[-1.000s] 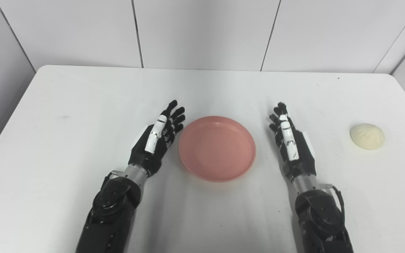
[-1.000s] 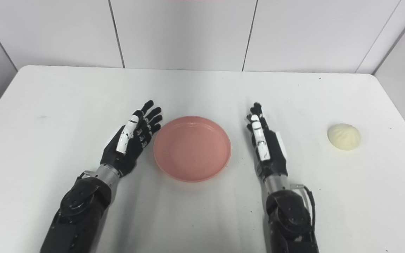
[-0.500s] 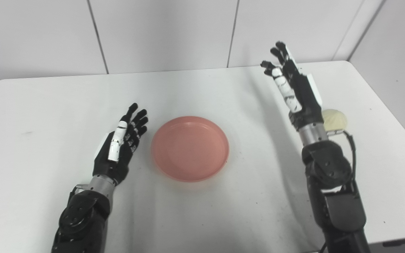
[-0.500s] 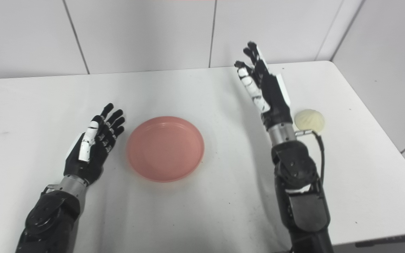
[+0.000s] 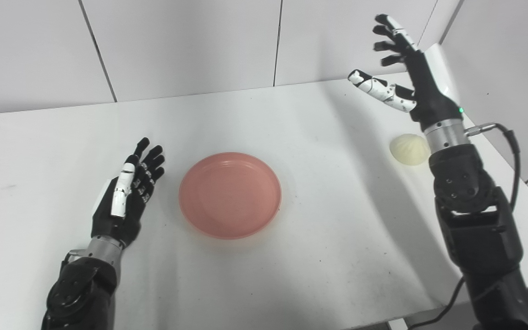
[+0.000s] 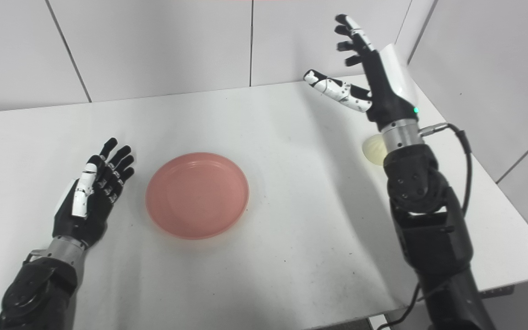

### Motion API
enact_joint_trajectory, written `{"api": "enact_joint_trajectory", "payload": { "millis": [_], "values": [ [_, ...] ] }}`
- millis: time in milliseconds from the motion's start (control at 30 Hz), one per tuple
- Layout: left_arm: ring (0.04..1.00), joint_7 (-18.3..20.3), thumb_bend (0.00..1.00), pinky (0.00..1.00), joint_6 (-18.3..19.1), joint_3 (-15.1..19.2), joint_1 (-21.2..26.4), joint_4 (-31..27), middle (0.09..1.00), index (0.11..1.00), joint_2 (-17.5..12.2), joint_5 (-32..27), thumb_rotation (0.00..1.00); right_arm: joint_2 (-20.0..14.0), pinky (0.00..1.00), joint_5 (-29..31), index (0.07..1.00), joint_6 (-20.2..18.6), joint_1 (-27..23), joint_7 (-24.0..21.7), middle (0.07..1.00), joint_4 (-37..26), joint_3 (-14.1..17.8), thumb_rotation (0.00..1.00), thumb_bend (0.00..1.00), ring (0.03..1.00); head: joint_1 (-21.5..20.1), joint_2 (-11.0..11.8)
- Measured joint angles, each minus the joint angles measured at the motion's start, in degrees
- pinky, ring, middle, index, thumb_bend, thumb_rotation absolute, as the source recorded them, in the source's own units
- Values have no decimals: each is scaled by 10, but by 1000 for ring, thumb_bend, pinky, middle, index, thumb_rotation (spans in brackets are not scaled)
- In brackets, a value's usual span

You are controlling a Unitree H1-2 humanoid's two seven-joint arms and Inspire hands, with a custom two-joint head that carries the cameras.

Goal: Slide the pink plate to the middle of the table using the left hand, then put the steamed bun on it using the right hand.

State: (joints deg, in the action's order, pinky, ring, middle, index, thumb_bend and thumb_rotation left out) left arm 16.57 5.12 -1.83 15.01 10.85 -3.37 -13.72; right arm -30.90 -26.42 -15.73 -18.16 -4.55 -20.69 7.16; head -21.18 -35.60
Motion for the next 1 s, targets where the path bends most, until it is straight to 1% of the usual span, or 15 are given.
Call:
{"api": "enact_joint_trajectory", "payload": {
  "millis": [33, 67, 167, 233, 300, 333, 467, 533, 567, 667, 700, 867, 1000],
  "values": [
    [969, 2, 365, 985, -1, 1, 0, 1, 951, 963, 0, -3, 1000, -9, 593, -8, 864, -3, 0, -6, 863, 0, 0, 603, 784, 757, 0, 0],
    [969, 4, 365, 986, -2, 2, 1, 3, 951, 963, 0, -7, 1000, -20, 592, -16, 864, -6, 1, -18, 867, 0, 0, 595, 784, 759, 0, 0],
    [968, 8, 367, 985, -5, 4, 1, 6, 950, 962, -1, -11, 1000, -53, 623, -25, 864, -15, 3, -53, 886, 0, 0, 511, 793, 785, -7, 0],
    [970, 8, 368, 986, -5, 5, 1, 6, 954, 964, -1, -11, 1000, -71, 659, -38, 862, -19, 5, -64, 891, 1, 0, 501, 811, 818, -7, 0],
    [970, 8, 370, 988, -5, 6, 1, 6, 955, 963, -2, -11, 1000, -82, 679, -50, 858, -24, 8, -71, 895, 9, 0, 461, 834, 838, -13, -1],
    [966, 8, 373, 985, -5, 6, 1, 6, 953, 960, -2, -11, 1000, -84, 679, -54, 850, -24, 9, -72, 889, 18, 0, 458, 872, 836, -13, -1],
    [967, 11, 371, 990, -5, 10, 1, 6, 955, 961, -3, -17, 1000, -84, 687, -60, 848, -23, 19, -72, 892, 62, -1, 463, 906, 847, -19, -2],
    [969, 15, 373, 994, -5, 12, 1, 6, 957, 961, -6, -23, 1000, -85, 727, -60, 855, -23, 21, -73, 899, 75, -2, 437, 902, 870, -22, -2],
    [973, 17, 370, 998, -5, 11, 1, 7, 959, 963, -7, -23, 1000, -88, 732, -60, 869, -23, 21, -76, 906, 86, -3, 444, 907, 879, -25, -3],
    [974, 25, 369, 1000, -5, 12, 1, 7, 959, 962, -13, -25, 1000, -100, 712, -65, 877, -27, 22, -94, 910, 105, -13, 430, 897, 877, -28, -3],
    [975, 26, 371, 1000, -5, 13, 1, 8, 959, 963, -16, -27, 1000, -101, 713, -67, 875, -33, 21, -99, 911, 107, -16, 405, 887, 875, -30, -3],
    [972, 28, 371, 1000, -5, 16, 2, 11, 958, 968, -19, -30, 1000, -102, 708, -74, 853, -33, 21, -101, 880, 148, -33, 378, 891, 849, -34, -4],
    [976, 29, 371, 1000, -5, 17, 2, 12, 964, 975, -19, -35, 1000, -104, 715, -74, 853, -31, 21, -100, 882, 186, -41, 360, 881, 853, -38, -4]
  ]
}}
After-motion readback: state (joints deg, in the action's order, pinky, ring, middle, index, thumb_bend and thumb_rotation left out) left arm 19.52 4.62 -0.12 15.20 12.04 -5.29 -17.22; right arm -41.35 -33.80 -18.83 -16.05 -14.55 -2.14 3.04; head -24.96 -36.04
